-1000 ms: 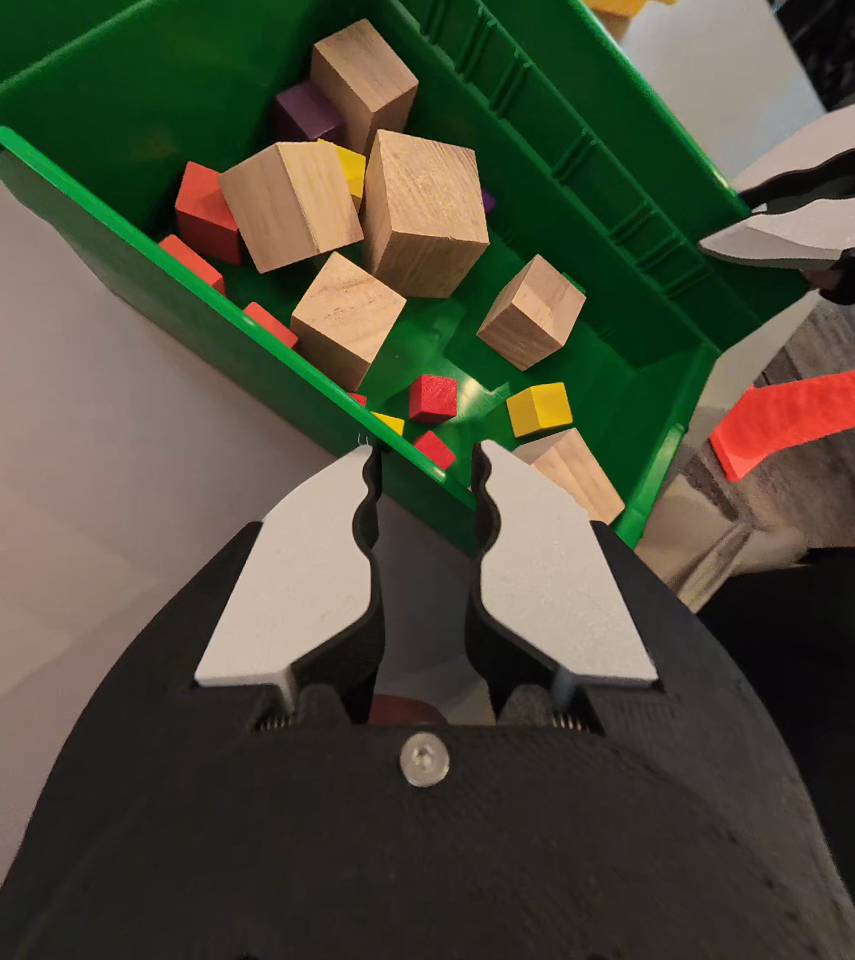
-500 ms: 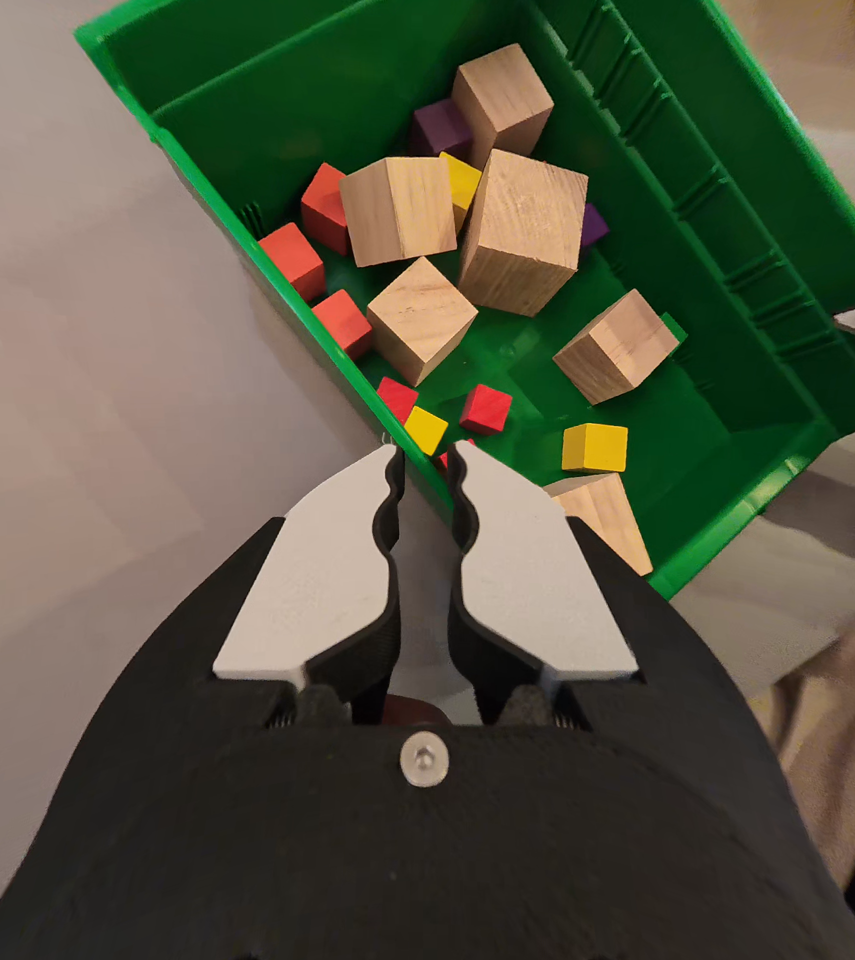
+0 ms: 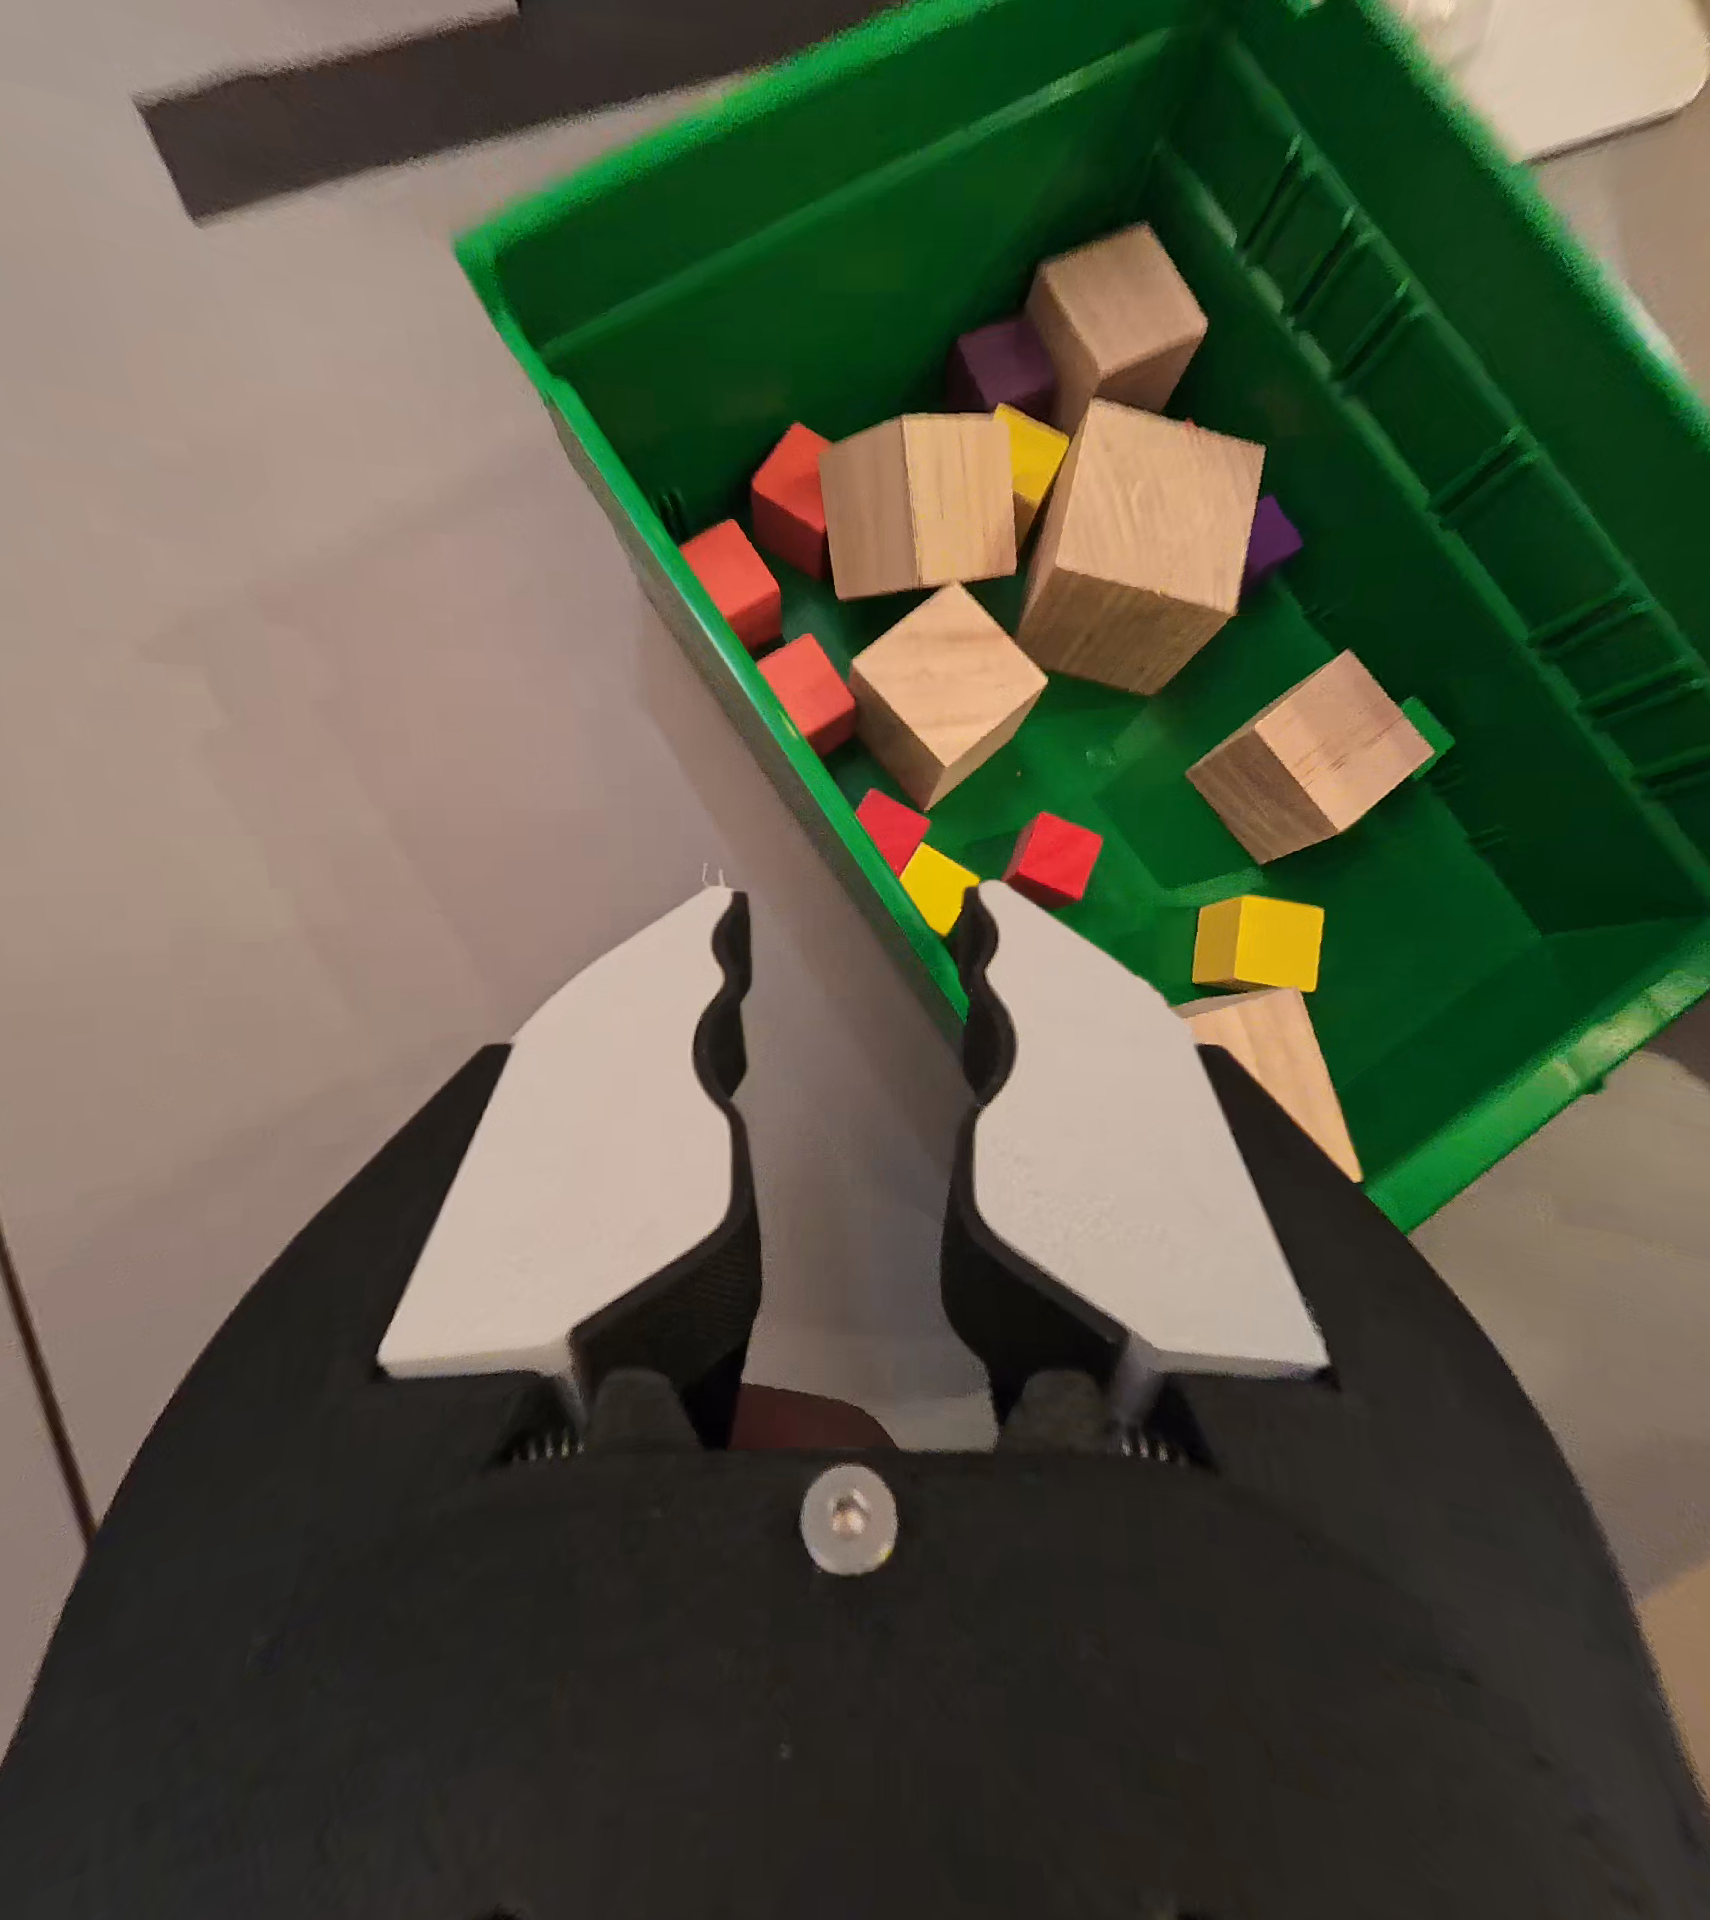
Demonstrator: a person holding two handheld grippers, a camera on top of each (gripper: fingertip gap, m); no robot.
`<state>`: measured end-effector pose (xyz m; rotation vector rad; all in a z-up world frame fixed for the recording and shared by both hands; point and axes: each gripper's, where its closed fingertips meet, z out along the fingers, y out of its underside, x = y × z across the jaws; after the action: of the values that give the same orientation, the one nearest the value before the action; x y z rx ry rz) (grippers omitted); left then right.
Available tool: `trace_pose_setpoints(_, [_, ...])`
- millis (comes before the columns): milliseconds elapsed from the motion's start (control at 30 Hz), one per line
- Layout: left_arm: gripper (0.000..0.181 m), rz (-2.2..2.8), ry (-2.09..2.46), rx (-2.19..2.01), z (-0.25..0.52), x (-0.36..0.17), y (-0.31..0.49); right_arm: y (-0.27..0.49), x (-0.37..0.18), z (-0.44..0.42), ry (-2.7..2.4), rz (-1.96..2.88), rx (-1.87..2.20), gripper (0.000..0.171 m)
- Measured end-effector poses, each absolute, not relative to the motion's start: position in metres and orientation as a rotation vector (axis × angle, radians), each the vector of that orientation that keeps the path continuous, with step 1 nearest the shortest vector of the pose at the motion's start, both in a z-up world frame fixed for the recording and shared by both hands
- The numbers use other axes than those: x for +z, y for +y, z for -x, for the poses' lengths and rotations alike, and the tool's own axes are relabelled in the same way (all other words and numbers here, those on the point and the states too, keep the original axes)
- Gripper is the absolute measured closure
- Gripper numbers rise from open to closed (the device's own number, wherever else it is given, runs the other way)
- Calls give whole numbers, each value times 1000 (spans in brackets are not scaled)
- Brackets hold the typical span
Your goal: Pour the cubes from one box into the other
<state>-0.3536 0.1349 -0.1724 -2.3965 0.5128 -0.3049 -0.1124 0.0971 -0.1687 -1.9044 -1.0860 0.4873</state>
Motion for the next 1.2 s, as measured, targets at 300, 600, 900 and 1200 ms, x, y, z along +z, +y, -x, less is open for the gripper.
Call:
trace_pose_setpoints(300, [132,2189,727,-111,313,-126,94,156,-175,-169,-951,2049,-184,121])
trace_pose_setpoints(600, [132,2130,812,-113,259,-137,79,179,-253,-269,-1222,2267,-476,144])
trace_pose_setpoints(900, [132,2139,796,-145,252,-154,77,85,-254,-230,-1454,2133,-278,147])
trace_pose_setpoints(1200, [132,2138,813,-117,254,-157,77,-24,-254,-238,-1692,2028,-206,147])
